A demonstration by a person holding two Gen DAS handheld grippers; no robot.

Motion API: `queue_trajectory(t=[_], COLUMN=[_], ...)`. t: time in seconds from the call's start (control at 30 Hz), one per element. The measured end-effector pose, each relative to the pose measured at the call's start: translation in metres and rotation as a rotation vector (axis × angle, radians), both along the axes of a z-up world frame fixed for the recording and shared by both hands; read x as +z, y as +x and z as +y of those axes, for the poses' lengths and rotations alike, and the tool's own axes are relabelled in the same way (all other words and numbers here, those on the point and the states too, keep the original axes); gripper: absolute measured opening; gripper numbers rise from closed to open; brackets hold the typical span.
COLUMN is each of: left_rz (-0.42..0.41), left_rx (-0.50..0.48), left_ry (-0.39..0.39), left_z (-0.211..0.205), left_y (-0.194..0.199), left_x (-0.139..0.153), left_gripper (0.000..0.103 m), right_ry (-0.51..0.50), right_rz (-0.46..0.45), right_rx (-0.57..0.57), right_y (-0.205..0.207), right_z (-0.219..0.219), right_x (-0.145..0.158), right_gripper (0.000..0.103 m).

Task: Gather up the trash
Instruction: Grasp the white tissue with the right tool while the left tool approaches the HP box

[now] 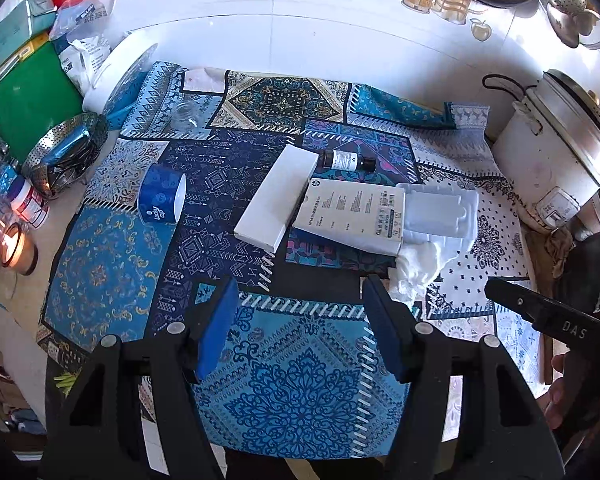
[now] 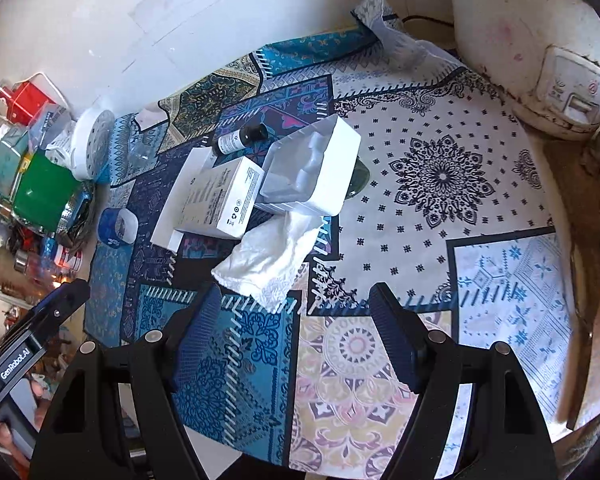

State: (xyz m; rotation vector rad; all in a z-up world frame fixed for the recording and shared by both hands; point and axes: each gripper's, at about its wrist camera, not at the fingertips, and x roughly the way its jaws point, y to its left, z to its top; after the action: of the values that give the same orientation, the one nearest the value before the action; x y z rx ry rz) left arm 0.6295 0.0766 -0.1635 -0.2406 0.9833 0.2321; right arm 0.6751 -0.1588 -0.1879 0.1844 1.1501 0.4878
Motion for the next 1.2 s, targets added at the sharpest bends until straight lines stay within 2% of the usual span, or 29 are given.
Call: queue_trajectory(t=[0.27, 0.43, 0.5, 0.6, 0.63, 0.73, 0.77, 1.0, 1.07, 1.2], left_rz=[0.043, 0.066, 0.071, 0.084, 0.089, 0.111, 0.120, 0.188, 0.204, 0.243], left_rx=[-0.106, -0.141, -0.156, -0.187, -0.194, -0.215, -0.219, -0.202, -0.184, -0.164], left_ry=[0.012, -0.013, -0.032, -0.049, -0.049, -0.053, -0.056, -0.081, -0.057, 0.048], left_z=[0.044, 0.055, 0.052, 0.040, 0.035, 0.017, 0.011, -0.019, -0.026, -0.041], left_y=[0.051, 0.086, 0.101, 0.124, 0.131, 0.154, 0.161, 0.202, 0.206, 0.203], left_x=[-0.012, -0.024, -0.028, -0.033, -0.035, -0.042, -0.044, -0.069, -0.077, -0.092], left_gripper=[0.064, 0.066, 0.066, 0.070, 0.070, 0.070, 0.070, 0.070, 0.070, 0.070], right_ry=[-0.023, -0.100, -0.128, -0.182, -0.187, -0.173, -0.167, -0.197, -0.216, -0.226], right_rz=[0.122, 0.135, 0.115, 0.072, 0.069, 0.073, 0.072, 0.022, 0.008, -0.001], right_rx=[-0.068, -0.070, -0.064, -0.042, -0.036, -0.040, -0.042, -0.092, -0.106, -0.132], right_y=[0.029, 0.038, 0.036, 0.035, 0.035, 0.037, 0.037, 0.022, 0.020, 0.012], right_z=[0.048, 0.072, 0.076, 0.077, 0.076, 0.062, 0.056, 0.010, -0.005, -0.034], right_x=[-0.042, -0.057, -0.058, -0.055, -0.055, -0.053, -0.052, -0.038, -0.035, -0.027], right_gripper=[0.073, 0.073, 0.069, 0.049, 0.036, 0.020, 0.018, 0.015, 0.014, 0.014])
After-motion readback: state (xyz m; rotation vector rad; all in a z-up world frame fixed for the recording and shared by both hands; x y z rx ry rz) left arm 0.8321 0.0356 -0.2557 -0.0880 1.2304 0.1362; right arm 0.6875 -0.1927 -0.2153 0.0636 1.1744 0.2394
